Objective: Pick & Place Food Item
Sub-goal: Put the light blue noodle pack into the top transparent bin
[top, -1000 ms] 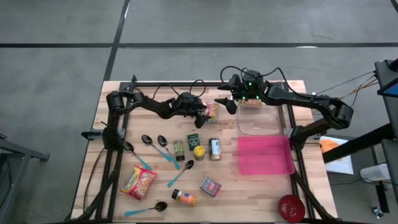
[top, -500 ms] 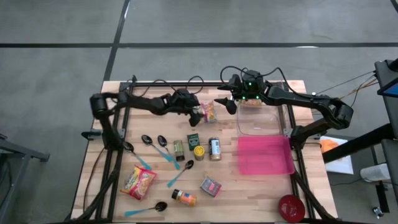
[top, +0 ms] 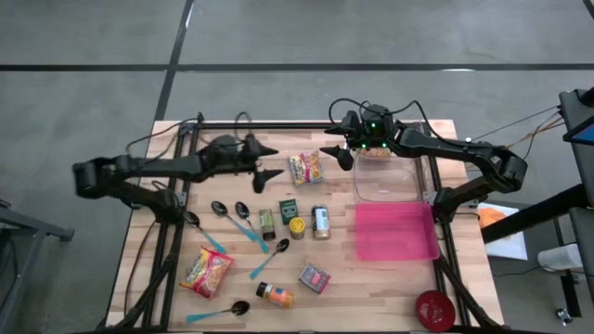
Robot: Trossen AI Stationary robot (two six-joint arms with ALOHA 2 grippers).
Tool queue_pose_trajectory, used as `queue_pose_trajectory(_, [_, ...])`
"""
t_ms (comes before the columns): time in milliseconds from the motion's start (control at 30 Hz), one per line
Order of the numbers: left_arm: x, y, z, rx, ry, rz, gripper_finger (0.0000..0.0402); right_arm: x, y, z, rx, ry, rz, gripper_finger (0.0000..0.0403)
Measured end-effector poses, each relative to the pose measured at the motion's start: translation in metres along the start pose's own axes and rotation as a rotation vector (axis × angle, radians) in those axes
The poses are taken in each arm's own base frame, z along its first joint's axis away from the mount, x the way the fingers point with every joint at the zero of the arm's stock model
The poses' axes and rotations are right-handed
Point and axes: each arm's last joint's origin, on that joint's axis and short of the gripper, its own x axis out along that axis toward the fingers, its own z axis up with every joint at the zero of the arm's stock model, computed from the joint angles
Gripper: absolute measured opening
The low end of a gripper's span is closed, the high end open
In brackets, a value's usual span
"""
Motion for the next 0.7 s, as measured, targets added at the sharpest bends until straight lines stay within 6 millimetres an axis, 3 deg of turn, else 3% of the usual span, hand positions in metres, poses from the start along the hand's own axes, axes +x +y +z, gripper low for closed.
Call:
queue_pose_trajectory(200, [-0.047, -0.007, -0.007, 0.009, -0.042, 0.003, 0.0347, 0.0, 0.0, 0.0, 0.0, 0.0, 0.0, 0.0329])
queue_pose_trajectory(400, [-0.082, -0.012, -0.007, 0.032, -0.061, 0.011, 0.0347, 0.0, 0.0, 0.0, 0.0, 0.0, 0.0, 0.0329])
queue_pose_trajectory(700, [-0.101, -0.015, -0.019, 0.036, -0.079, 0.01, 0.0347, 0.0, 0.0, 0.0, 0.0, 0.0, 0.0, 0.0329])
